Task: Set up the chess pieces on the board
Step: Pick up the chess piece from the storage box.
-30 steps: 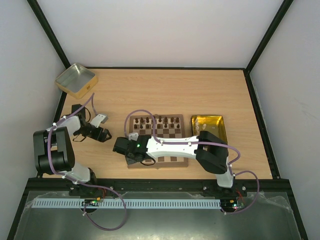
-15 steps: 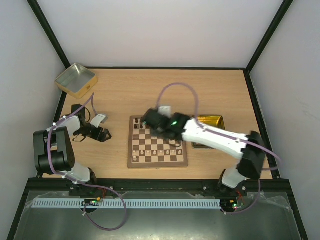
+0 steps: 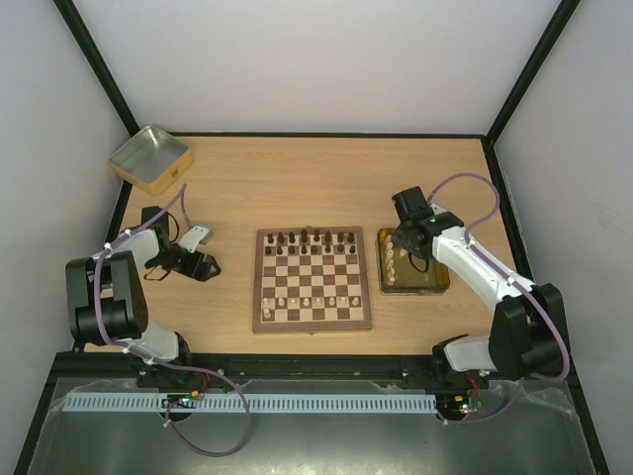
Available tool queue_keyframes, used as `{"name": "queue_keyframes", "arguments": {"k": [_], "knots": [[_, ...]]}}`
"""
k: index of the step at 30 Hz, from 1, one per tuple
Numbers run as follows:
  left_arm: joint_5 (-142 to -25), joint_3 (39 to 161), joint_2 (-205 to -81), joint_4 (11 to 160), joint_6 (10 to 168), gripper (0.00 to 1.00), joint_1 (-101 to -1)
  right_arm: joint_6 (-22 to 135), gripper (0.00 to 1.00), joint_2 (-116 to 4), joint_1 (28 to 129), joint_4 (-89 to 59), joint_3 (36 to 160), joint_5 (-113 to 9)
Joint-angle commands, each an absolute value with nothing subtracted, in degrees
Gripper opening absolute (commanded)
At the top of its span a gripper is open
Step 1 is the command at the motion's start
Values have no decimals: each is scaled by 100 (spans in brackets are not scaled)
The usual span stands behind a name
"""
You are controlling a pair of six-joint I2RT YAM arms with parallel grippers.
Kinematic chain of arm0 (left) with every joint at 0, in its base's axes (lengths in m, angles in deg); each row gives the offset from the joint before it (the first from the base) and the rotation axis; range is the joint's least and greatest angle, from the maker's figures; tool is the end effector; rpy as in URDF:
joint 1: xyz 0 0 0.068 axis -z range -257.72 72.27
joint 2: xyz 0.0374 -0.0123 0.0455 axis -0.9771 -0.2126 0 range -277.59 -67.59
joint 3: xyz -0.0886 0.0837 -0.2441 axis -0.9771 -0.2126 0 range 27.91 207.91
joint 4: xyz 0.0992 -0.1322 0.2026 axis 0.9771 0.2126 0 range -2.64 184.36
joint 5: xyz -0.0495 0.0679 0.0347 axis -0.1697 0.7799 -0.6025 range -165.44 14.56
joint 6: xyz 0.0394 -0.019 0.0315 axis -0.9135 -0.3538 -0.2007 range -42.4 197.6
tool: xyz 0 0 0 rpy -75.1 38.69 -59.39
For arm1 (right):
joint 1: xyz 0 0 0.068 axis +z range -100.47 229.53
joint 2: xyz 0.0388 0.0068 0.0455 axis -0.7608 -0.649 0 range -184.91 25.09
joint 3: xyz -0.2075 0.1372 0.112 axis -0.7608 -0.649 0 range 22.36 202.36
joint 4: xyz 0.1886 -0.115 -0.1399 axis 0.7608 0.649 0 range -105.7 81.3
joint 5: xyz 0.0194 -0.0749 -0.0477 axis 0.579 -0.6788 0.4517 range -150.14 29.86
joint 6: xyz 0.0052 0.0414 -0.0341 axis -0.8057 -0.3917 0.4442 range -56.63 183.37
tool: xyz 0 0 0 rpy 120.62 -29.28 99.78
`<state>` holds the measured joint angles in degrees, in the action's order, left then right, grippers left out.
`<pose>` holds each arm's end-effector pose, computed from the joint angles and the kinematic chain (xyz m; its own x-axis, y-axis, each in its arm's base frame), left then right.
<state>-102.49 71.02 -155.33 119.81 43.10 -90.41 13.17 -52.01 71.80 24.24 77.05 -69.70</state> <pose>0.2471 0.0391 0.1448 -0.8382 0.3284 -0.4354 0.4592 0.8556 -0.2387 0.2439 0.0936 0.2364 -0.7570 0.5087 -0.4102 0.4362 0.8607 0.2623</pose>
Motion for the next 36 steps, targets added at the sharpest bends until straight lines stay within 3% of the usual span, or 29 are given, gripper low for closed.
{"name": "queue_keyframes", "arguments": {"k": [1,11,36], "knots": [[-9911,6894,-15699,12315,4300,83,-9112,1394,28,-5158,6933,1900,7424,-6749],[-9943,6910,-15722,12348,4272,83,-9109,1427,28,-5319,6273,1507,7009,-6633],[-9979,6921,-15760,12365,4249,83,-9117,1542,28,-5992,6246,950,6904,-5812]]}}
